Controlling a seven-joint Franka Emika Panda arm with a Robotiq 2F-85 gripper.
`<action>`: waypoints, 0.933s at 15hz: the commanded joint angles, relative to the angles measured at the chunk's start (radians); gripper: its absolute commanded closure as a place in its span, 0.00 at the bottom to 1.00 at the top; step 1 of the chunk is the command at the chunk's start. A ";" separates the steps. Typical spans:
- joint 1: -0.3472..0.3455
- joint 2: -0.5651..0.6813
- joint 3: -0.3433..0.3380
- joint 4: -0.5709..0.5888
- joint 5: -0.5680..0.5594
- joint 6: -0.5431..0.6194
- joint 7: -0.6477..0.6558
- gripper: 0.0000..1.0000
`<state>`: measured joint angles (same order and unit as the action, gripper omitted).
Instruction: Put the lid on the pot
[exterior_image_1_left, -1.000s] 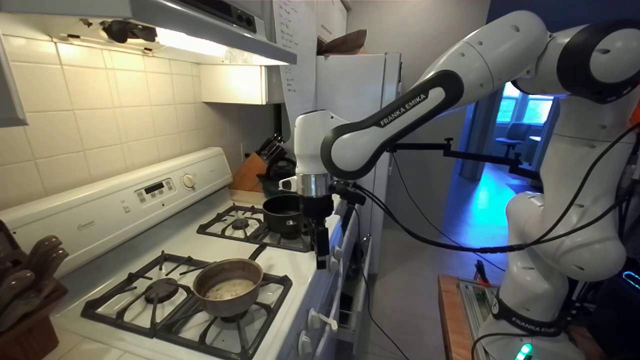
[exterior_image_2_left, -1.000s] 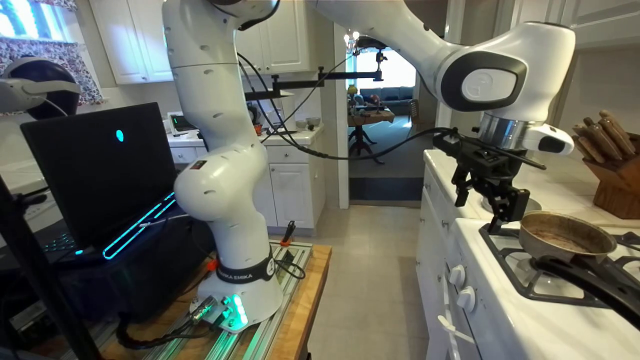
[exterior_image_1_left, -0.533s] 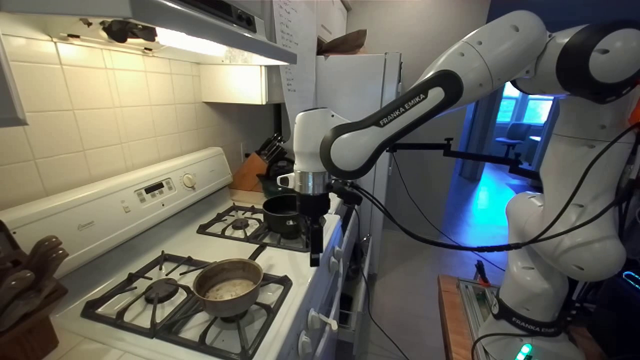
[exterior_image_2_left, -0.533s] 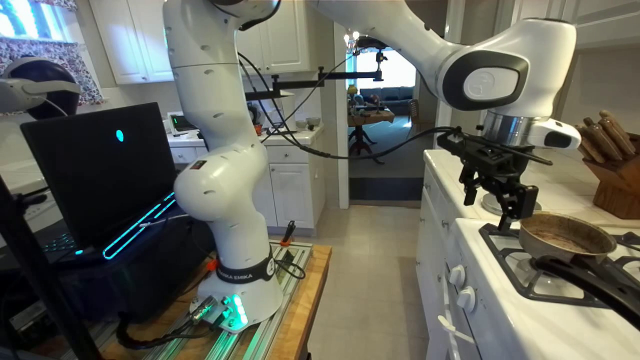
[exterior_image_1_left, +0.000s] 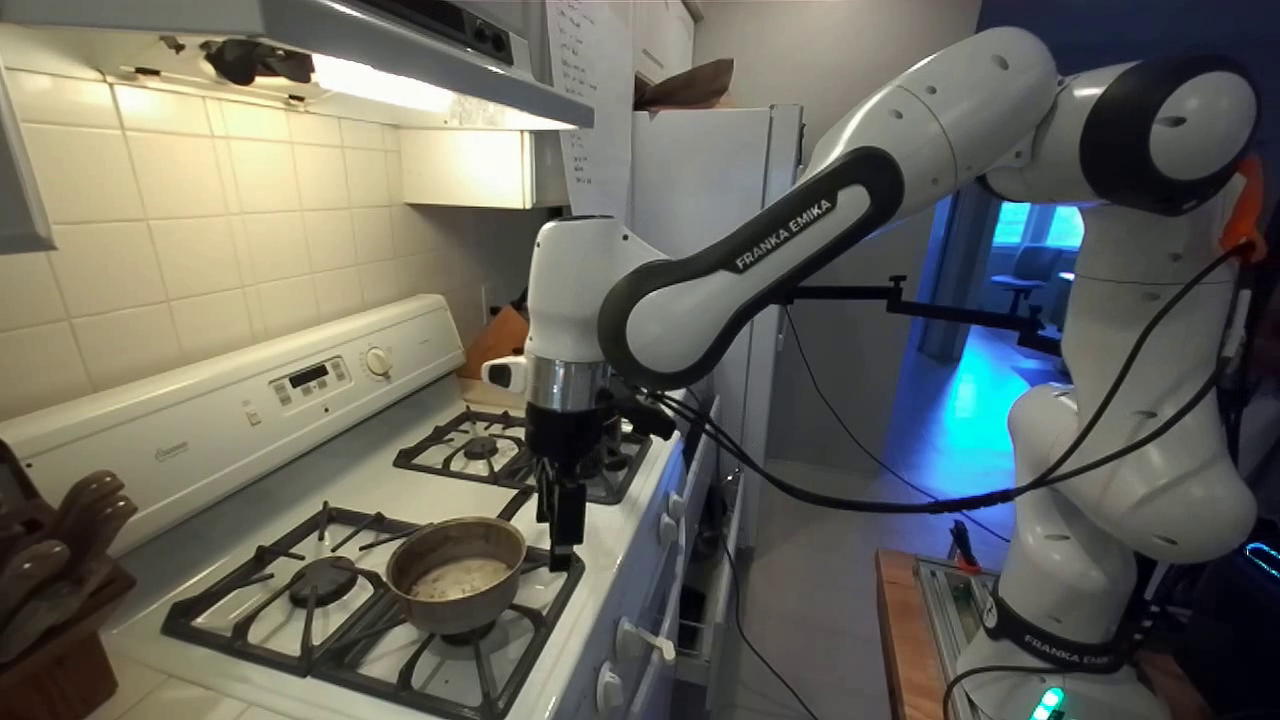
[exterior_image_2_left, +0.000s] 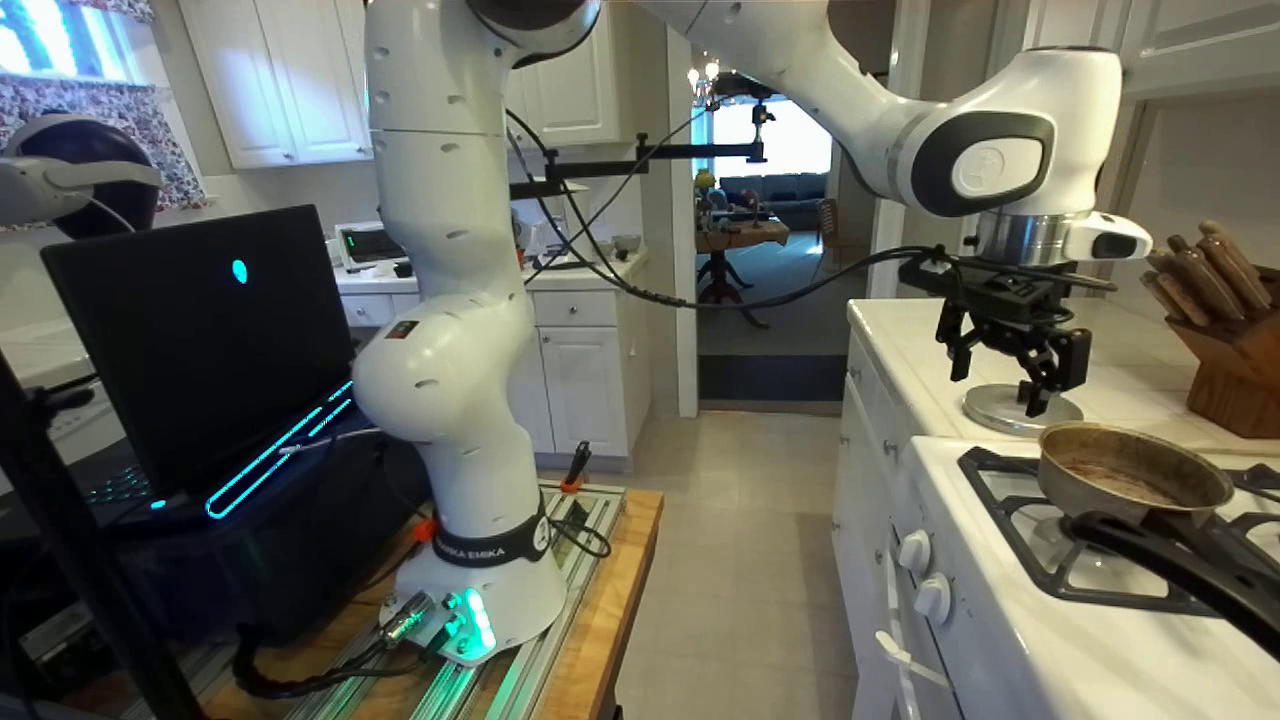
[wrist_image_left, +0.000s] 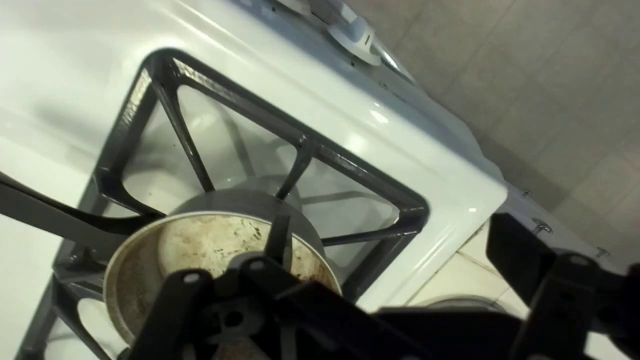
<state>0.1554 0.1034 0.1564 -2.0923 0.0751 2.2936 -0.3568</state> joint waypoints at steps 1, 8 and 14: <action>0.018 0.111 0.024 0.107 -0.054 0.025 0.012 0.00; 0.040 0.248 0.051 0.240 -0.094 0.083 0.025 0.00; 0.064 0.308 0.079 0.308 -0.097 0.088 0.041 0.00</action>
<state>0.2026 0.3663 0.2279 -1.8405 -0.0009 2.3790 -0.3473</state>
